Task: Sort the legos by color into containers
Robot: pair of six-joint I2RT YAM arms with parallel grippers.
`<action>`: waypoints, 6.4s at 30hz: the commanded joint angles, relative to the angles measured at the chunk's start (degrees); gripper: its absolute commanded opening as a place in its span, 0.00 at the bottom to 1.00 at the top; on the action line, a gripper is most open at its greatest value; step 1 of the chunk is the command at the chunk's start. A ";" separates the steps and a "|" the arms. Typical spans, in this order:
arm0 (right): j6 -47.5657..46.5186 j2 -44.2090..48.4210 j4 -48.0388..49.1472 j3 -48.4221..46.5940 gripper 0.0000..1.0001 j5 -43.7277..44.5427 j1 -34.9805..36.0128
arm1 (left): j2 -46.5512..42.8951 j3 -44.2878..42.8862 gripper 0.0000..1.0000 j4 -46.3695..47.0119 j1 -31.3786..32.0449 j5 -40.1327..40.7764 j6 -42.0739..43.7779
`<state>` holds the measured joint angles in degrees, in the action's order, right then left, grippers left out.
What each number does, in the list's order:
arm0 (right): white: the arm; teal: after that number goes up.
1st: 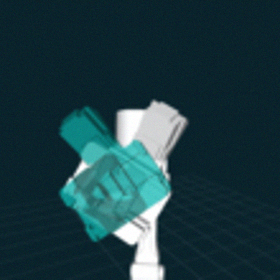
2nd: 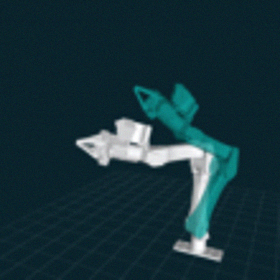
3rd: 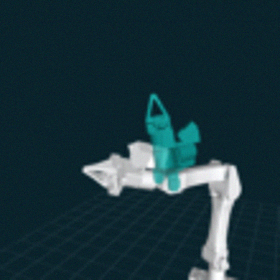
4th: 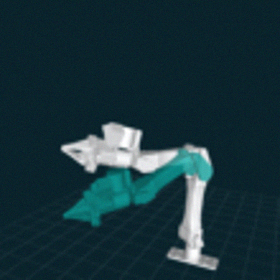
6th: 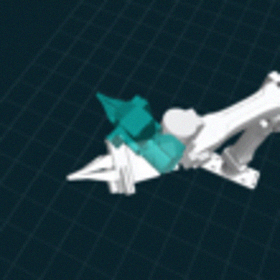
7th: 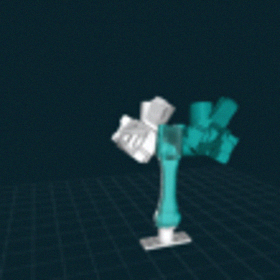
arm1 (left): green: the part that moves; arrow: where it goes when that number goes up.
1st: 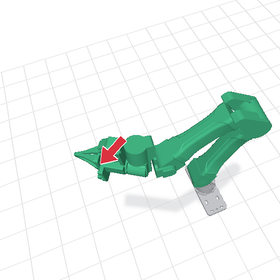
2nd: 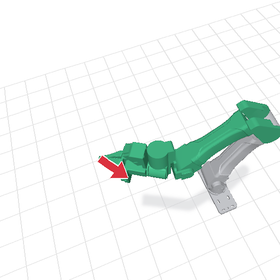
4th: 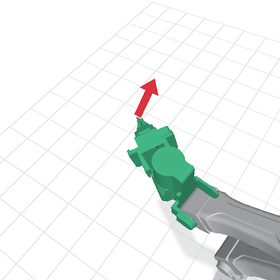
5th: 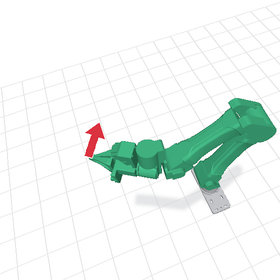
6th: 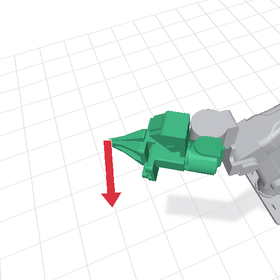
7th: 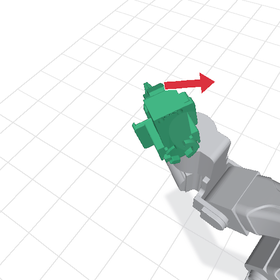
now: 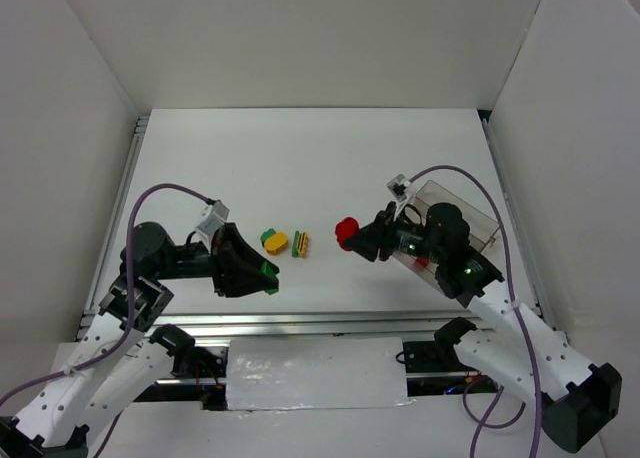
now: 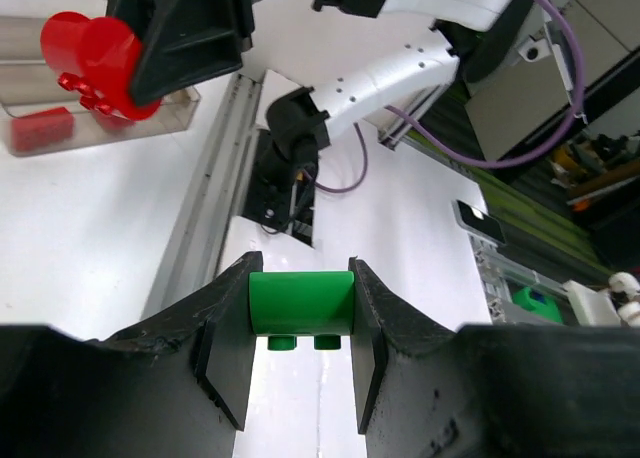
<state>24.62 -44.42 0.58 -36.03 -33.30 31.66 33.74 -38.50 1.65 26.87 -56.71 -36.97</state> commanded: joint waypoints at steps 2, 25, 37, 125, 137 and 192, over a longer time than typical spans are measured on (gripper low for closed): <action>-1.60 -3.81 -21.55 -7.55 0.00 28.00 -5.20 | 1.68 -4.03 0.00 -6.20 0.28 5.19 5.50; 5.17 -24.84 -29.58 -8.88 0.49 56.15 -12.06 | 9.77 -5.53 0.00 -17.56 0.29 16.98 7.35; 2.19 -14.22 -27.75 -8.80 0.79 40.99 -11.80 | 10.56 -6.41 0.00 -16.25 0.29 19.26 4.99; 9.83 -27.91 -26.16 -14.85 0.45 39.37 -26.47 | 7.22 -10.90 1.00 -43.14 1.87 71.74 -4.78; 7.64 -26.51 -25.63 -15.12 0.81 33.67 -26.21 | 9.42 -9.32 0.99 -42.08 1.87 71.74 -6.18; 13.08 -21.15 -11.40 -9.51 1.00 28.92 13.08 | 27.82 8.52 0.00 -14.61 9.16 65.43 -9.19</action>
<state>36.60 -68.53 -18.46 -46.98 2.11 44.75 67.70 -31.73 -20.38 34.57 14.55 -50.83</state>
